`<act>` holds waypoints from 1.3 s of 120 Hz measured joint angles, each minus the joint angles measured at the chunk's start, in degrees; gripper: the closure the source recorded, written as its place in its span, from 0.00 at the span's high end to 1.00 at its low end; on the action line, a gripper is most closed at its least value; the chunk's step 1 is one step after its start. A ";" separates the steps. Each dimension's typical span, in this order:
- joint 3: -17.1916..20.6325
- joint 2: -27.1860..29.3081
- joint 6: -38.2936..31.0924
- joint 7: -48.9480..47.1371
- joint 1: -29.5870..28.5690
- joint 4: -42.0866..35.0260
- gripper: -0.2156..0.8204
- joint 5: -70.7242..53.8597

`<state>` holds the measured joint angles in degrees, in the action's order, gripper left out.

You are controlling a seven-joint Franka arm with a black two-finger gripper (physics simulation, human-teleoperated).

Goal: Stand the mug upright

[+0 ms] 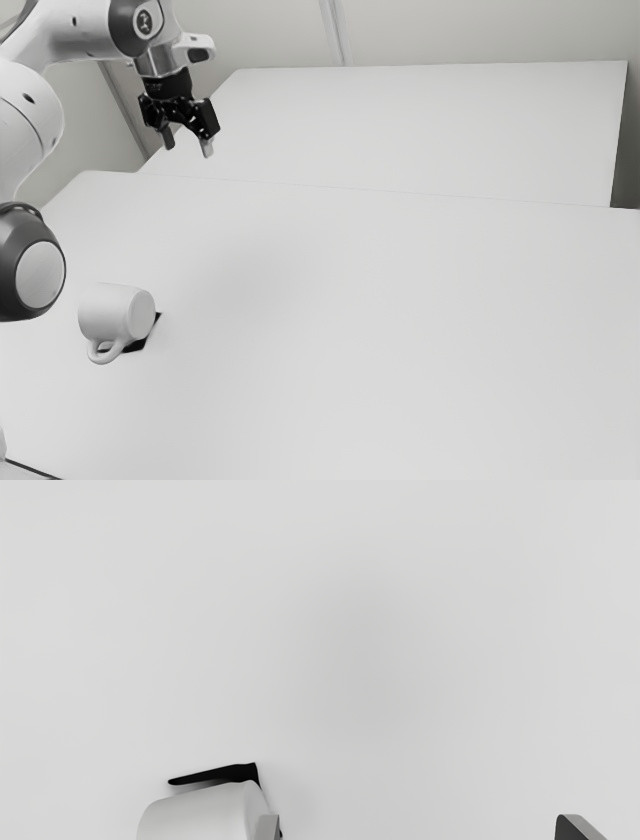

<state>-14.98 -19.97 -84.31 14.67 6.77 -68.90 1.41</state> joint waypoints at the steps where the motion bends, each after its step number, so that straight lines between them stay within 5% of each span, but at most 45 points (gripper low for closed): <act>1: -0.01 -0.01 0.00 -0.01 0.00 0.01 0.79 -0.01; 28: -0.12 1.71 0.28 -0.15 -0.24 -2.69 0.79 0.54; 52: -1.31 20.15 -2.85 -1.51 -3.05 -27.11 0.79 4.34; 75: -9.44 32.99 -4.24 -1.28 -3.83 -42.59 0.79 7.09; 111: -26.02 39.97 -4.16 6.58 -2.94 -53.63 0.79 7.23; 156: -33.94 44.03 -10.87 20.09 -0.55 -60.56 0.79 2.28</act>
<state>-48.92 24.07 -95.18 34.75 6.23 -129.46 3.70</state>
